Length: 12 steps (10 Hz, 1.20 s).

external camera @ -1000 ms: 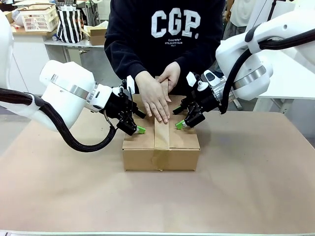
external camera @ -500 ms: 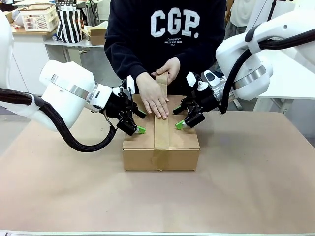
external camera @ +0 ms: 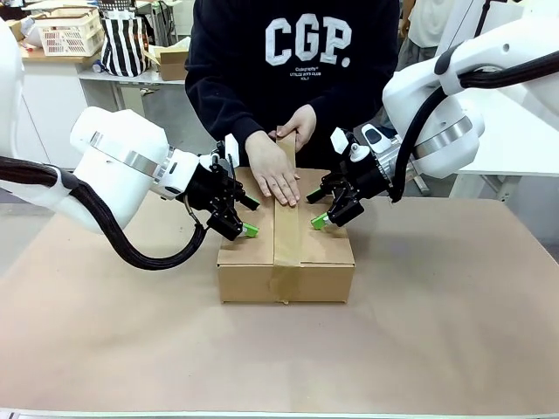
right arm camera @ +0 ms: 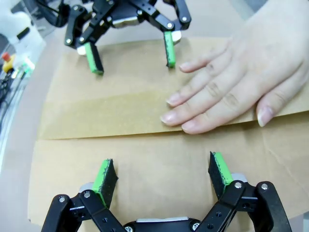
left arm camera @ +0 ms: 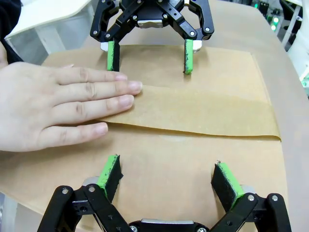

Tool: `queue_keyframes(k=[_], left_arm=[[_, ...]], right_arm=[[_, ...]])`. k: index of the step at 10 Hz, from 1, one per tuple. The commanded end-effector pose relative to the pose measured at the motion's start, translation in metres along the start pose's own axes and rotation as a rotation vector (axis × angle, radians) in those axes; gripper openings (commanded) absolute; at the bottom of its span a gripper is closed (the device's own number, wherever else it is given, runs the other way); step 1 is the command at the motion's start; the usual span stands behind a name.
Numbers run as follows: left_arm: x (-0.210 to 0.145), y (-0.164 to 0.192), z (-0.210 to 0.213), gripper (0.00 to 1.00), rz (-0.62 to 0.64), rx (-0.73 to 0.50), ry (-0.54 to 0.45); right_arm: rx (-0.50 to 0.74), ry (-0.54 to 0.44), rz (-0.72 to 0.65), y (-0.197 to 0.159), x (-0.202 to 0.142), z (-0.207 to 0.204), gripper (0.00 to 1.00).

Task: Pack the gift set into the box.
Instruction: Press and hold the closed box until the human finishes sealing it.

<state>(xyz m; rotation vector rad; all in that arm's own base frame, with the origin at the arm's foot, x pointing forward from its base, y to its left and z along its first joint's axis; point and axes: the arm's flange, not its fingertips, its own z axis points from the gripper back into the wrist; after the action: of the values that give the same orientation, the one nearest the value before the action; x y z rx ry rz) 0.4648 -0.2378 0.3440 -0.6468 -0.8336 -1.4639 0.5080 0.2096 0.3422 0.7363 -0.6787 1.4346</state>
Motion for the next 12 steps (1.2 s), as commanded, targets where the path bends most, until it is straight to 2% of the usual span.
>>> queue_keyframes(k=[1,12], left_arm=[[-0.0029,-0.0029,-0.0013,1.00,-0.011,0.001,0.008],[-0.0029,-0.0029,-0.0013,1.00,-0.011,0.001,0.008]], right_arm=[[0.000,0.000,0.007,0.0007,-0.0010,-0.0008,1.00],[0.000,0.000,0.007,0.0007,-0.0010,-0.0008,1.00]])
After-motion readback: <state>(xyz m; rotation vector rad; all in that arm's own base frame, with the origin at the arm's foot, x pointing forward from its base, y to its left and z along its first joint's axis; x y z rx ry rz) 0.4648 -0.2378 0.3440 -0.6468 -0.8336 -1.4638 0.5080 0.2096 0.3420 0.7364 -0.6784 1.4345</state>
